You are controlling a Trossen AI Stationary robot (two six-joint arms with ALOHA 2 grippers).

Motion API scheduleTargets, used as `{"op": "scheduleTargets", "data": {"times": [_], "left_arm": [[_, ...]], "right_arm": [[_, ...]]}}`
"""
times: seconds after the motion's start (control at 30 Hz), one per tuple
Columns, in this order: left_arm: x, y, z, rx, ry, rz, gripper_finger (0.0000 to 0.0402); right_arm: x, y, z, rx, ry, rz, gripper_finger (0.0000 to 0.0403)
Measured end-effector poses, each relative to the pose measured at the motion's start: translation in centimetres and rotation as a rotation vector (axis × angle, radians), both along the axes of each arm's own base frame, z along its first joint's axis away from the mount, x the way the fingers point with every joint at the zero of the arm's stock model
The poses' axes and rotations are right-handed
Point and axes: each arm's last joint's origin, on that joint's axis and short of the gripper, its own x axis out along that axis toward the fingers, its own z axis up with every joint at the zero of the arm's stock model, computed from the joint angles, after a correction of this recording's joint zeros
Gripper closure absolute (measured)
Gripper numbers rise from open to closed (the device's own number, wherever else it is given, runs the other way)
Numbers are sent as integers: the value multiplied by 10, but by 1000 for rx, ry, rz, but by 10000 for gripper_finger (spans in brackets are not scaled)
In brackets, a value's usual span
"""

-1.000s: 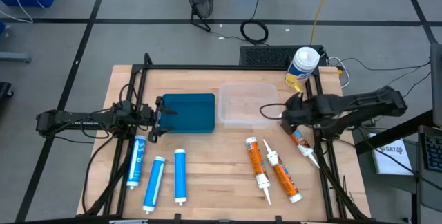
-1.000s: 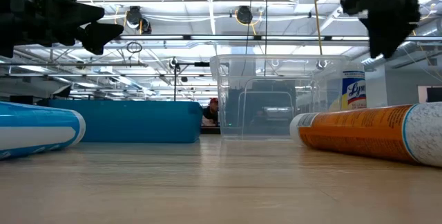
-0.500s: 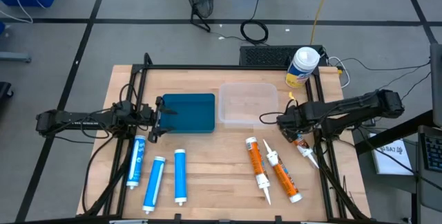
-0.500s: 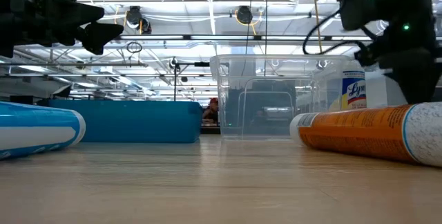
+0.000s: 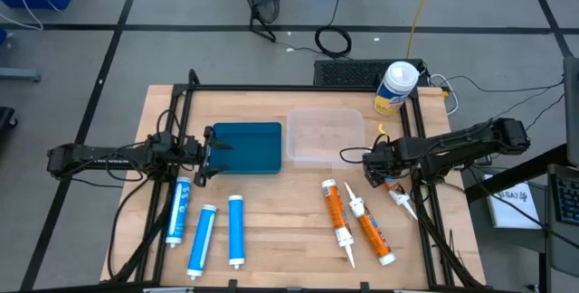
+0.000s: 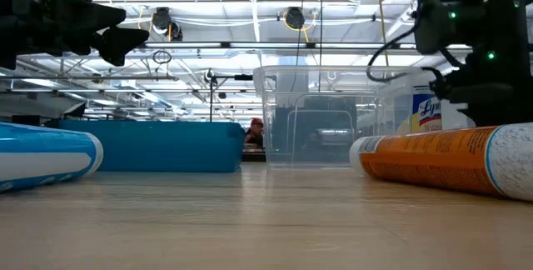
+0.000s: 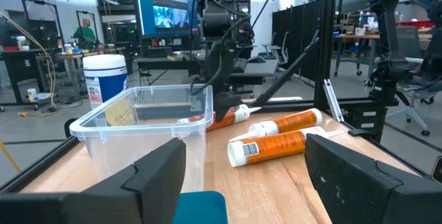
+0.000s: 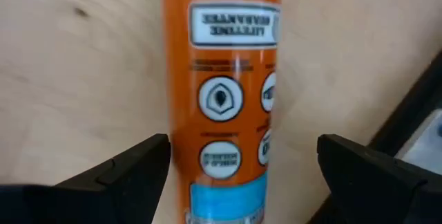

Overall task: Pick & place silicon tubes, Sealant and Lysol wipes
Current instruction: Put the top right orange sealant into the blue bin

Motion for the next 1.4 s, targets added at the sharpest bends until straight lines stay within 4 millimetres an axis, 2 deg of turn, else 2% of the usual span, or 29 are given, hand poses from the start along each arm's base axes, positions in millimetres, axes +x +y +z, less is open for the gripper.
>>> {"op": "scheduleTargets", "data": {"times": [0.2,0.4,0.57,0.8,0.9,1.13,1.4], "left_arm": [[0,0,0,0,-1,0,107],[0,0,0,0,-1,0,107],[0,0,0,0,0,0,107],[0,0,0,0,0,0,107],[0,0,0,0,0,0,107],[0,0,0,0,0,0,107],[0,0,0,0,0,0,107]], "right_arm": [[-6,2,-25,86,-53,-25,62],[-12,3,-36,122,-42,-39,70],[-13,3,-36,123,-42,-51,112],[-13,3,-36,124,-42,-67,209],[-12,4,-36,139,-45,-70,210],[-4,7,-27,141,-90,-48,210],[8,17,0,136,-213,-12,210]]}}
